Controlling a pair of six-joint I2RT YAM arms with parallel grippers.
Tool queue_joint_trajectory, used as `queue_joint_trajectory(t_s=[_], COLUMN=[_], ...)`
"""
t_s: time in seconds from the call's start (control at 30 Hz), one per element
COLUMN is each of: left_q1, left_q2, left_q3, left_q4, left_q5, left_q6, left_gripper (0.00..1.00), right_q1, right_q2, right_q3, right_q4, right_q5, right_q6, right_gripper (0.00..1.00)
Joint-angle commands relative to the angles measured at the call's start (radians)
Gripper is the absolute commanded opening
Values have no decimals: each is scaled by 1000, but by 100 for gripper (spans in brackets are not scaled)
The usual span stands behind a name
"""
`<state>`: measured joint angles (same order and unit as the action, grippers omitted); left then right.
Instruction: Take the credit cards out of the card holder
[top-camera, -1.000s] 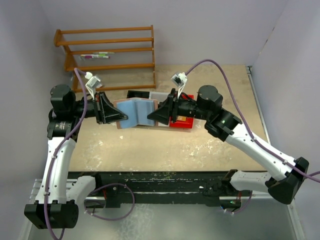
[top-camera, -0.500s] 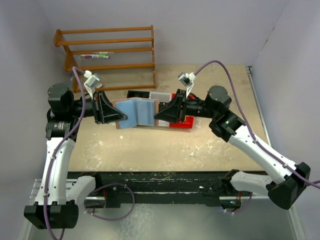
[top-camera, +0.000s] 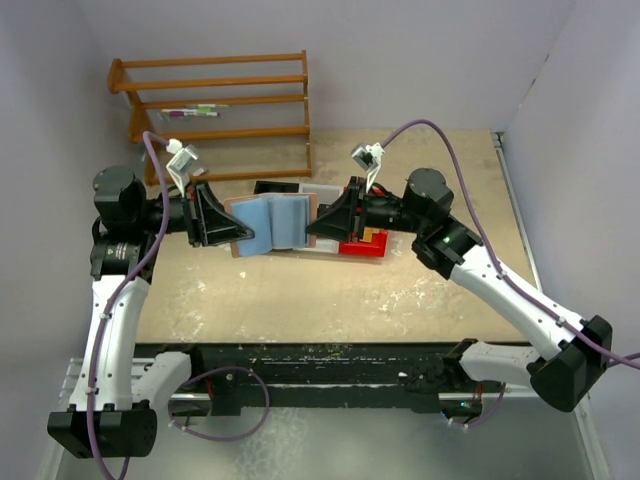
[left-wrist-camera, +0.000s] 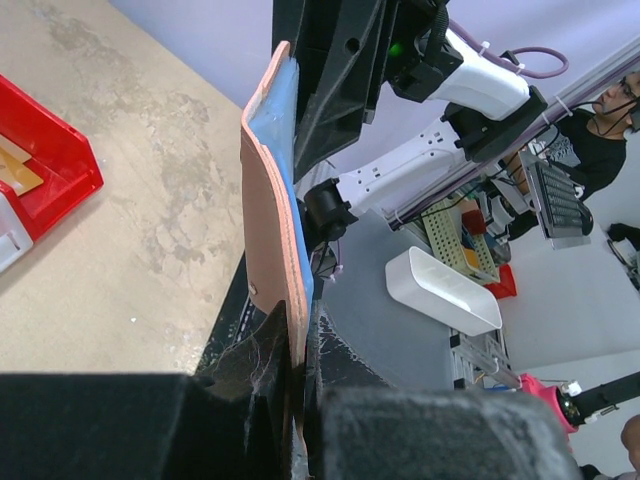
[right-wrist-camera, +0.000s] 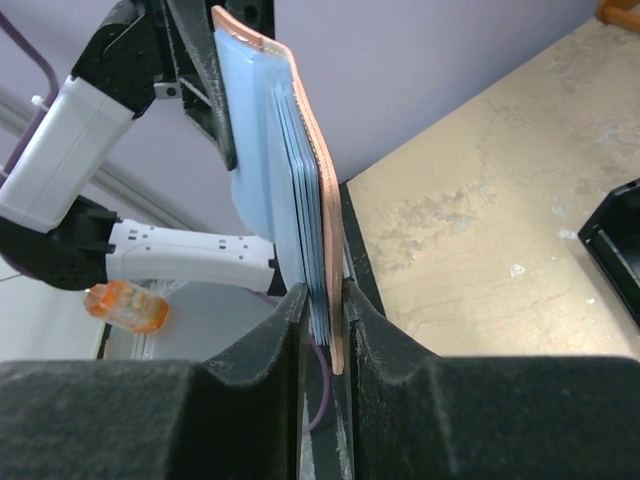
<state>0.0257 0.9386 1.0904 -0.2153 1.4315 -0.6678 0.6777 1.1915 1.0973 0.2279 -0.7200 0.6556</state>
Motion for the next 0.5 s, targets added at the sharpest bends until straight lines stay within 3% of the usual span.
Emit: queue_joint_trajectory(t_s=[0.0,0.13,0.27,0.47], left_q1=[-1,-2,-1,-1], left_q2=[-16,-18,-20,-19], left_q3=[46,45,46,44], left_q4=[70,88,101,129], left_q5=[15,17,20,25], left_q6=[-29,-48,-60,-85], left_gripper=[0,0,0,0], right_q1=[-3,-3,-3,-1], right_q2=[-7,-7,-14,0], right_q3=[42,43,10,-49], right_q4=[23,40,144,433], right_q5=[51,50,-45,-182], right_q6=[-32,-32,13,196], right_gripper=[22,25,27,17])
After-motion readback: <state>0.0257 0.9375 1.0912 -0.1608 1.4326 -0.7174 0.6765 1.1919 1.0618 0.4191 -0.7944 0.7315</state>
